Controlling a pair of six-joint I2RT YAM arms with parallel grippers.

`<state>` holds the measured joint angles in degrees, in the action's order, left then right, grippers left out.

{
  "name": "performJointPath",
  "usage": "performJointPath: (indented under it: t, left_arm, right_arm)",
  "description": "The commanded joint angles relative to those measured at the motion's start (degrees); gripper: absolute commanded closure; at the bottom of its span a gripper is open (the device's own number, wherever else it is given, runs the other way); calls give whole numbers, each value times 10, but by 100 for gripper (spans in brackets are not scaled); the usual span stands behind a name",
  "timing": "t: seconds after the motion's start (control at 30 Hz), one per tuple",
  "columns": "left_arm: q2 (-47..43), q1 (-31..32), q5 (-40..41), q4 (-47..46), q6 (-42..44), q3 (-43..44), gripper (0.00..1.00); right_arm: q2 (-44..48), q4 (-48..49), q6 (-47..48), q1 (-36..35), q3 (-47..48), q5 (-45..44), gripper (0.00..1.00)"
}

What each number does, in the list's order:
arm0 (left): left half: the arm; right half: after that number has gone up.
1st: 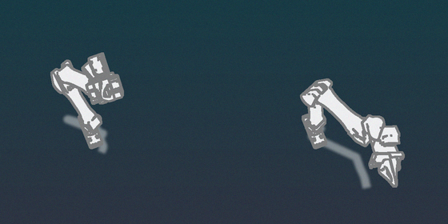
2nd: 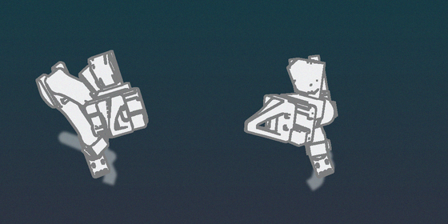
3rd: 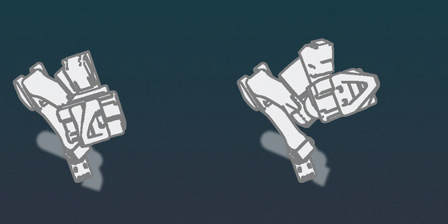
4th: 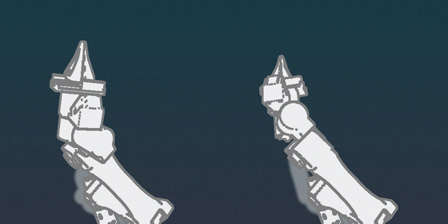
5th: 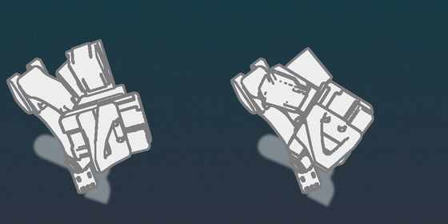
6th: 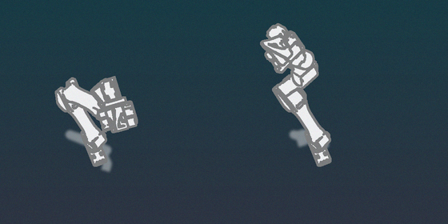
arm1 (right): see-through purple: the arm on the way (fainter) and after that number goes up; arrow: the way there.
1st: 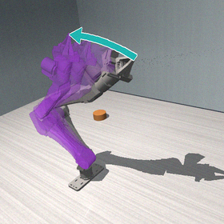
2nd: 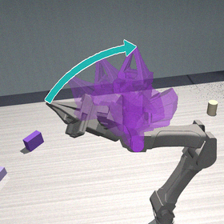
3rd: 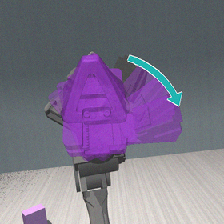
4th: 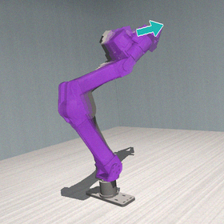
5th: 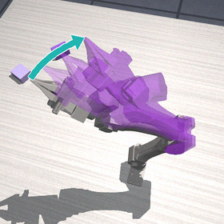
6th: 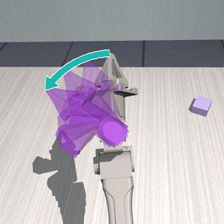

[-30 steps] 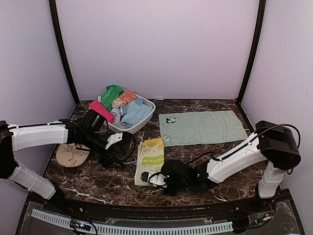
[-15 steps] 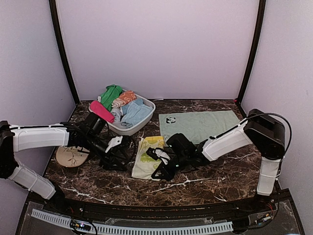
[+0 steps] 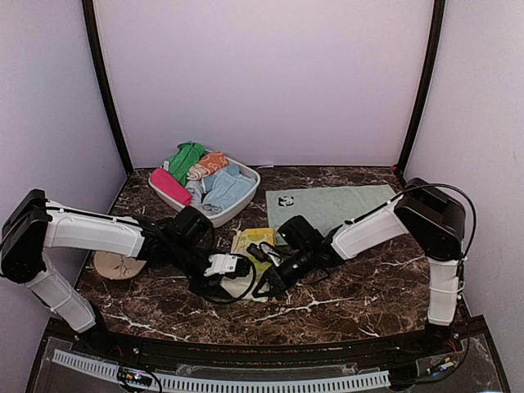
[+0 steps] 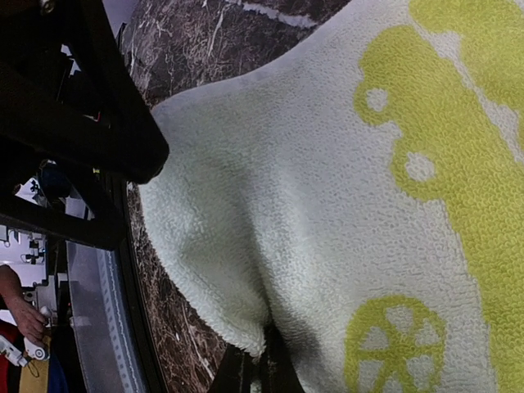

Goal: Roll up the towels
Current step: Roll the towel at the center of the board.

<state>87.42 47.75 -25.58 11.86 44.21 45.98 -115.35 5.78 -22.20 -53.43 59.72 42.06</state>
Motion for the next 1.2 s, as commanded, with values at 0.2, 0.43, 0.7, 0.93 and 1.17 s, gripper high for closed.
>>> performJointPath:
  t: [0.2,0.43,0.7,0.93,1.17]
  left_arm:
    - [35,18,29,1,24,37,49]
    - [44,26,13,17,15,39,46]
    - [129,-18,-19,71,-41,92,100]
    - [165,-60,-112,134,-71,137,100]
    - [215,-79,-188,217,-70,181,100]
  right_arm:
    - [-11,-32,-42,13,16,38,100]
    - [-16,-40,-56,15,29,42,100]
    - [22,-13,-53,14,-7,-11,81]
    - [107,16,-19,15,-73,-103,61]
    - [348,117,95,-77,-224,-529,0]
